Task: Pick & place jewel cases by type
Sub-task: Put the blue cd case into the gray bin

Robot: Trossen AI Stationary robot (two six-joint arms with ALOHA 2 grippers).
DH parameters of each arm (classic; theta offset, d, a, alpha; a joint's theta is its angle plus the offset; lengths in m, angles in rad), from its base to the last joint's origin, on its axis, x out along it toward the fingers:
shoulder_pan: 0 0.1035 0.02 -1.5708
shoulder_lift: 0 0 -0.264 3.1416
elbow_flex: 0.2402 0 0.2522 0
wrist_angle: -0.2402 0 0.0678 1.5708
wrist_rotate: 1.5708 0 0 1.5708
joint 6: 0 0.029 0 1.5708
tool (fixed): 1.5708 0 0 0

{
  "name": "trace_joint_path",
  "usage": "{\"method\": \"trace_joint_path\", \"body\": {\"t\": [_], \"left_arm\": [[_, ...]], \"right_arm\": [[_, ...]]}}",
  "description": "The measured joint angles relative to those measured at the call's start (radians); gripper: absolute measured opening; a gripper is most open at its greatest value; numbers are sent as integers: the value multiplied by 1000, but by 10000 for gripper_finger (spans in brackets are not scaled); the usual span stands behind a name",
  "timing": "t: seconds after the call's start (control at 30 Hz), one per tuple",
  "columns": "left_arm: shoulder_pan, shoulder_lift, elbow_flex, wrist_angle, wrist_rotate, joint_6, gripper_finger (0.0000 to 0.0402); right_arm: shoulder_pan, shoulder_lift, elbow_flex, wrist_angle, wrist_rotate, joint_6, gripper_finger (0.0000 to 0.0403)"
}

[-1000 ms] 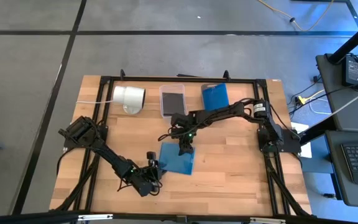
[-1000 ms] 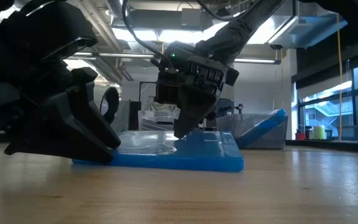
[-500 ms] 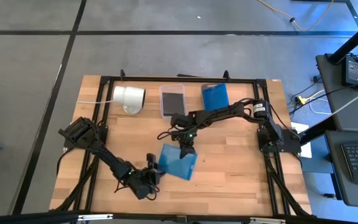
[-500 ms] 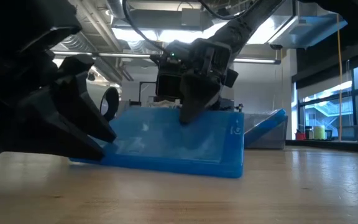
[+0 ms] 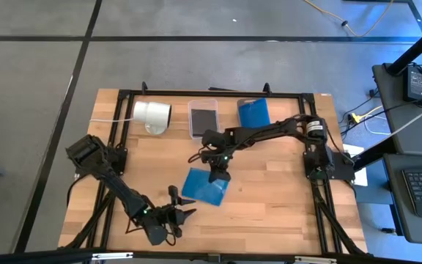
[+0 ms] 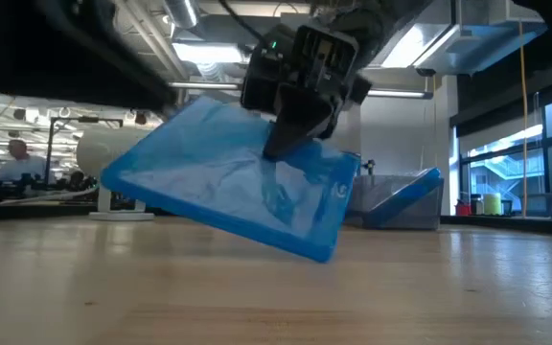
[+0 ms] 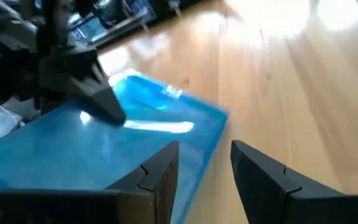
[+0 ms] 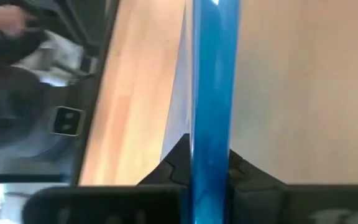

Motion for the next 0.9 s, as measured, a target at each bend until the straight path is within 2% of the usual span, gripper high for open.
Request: {"method": "trace_joint_path", "body": {"t": [0.13,0.3,0.47,0.57,0.67,0.77,0.9], "left_arm": [[-17,-48,11,-4,-41,-28,143],[-17,-107,28,-7,-120,-121,143],[-12,-187,95,-48,-79,-50,140],[-2,-225,178,-202,-62,-44,129],[22,-243,273,-445,-37,-122,110],[56,-244,373,-684,70,-231,90],[107,-237,482,-887,235,-301,64]], "right_arm": [[16,-64,2,-40,162,-21,28],[76,-135,2,-55,431,-41,26],[148,-160,4,-47,685,-75,30],[187,-159,5,-34,787,-84,29],[214,-158,4,-28,827,-89,25],[235,-156,3,-7,870,-89,26],[245,-155,2,3,892,-87,32]]}}
